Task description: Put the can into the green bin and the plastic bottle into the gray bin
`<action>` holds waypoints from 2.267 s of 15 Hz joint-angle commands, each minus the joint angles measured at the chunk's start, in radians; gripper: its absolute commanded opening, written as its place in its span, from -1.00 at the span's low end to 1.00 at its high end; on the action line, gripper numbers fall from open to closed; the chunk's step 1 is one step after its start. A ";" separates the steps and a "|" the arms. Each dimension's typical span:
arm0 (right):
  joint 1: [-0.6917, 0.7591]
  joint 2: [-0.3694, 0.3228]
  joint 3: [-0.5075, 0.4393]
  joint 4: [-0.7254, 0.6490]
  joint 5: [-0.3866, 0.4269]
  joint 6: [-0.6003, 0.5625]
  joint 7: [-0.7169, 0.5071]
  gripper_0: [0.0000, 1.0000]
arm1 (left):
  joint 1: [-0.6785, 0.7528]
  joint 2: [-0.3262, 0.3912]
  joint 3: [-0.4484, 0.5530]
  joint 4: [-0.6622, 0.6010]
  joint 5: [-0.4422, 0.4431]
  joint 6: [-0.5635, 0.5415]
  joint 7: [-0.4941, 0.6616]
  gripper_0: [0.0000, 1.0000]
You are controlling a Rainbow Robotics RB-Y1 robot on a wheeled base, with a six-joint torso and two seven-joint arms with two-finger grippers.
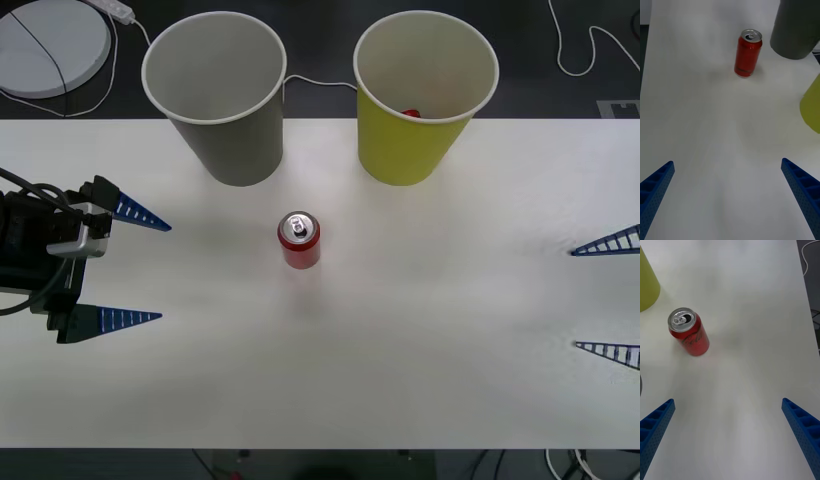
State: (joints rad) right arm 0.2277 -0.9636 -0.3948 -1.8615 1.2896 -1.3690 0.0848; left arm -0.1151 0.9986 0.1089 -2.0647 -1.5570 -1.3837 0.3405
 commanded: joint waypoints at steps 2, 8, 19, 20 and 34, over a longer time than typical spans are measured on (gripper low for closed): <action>0.004 0.000 0.108 0.012 -0.032 0.159 0.044 1.00 | 0.000 0.000 0.000 0.000 0.000 0.000 0.000 1.00; 0.010 0.000 0.215 0.012 -0.076 0.314 0.112 1.00 | 0.000 0.000 0.000 0.000 0.000 0.000 0.000 1.00; -0.215 0.154 0.313 0.266 -0.044 0.186 0.178 1.00 | 0.000 0.000 0.000 0.000 0.000 0.000 0.000 1.00; -0.240 0.174 0.333 0.294 -0.044 0.189 0.179 1.00 | 0.000 0.000 0.000 0.000 0.000 0.000 0.000 1.00; -0.472 0.490 0.425 0.633 -0.023 0.226 0.254 1.00 | 0.000 0.000 0.000 0.000 0.000 0.000 0.000 1.00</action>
State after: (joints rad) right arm -0.2408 -0.4875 0.0295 -1.2292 1.2603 -1.1501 0.3372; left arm -0.1150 0.9986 0.1089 -2.0647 -1.5569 -1.3837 0.3405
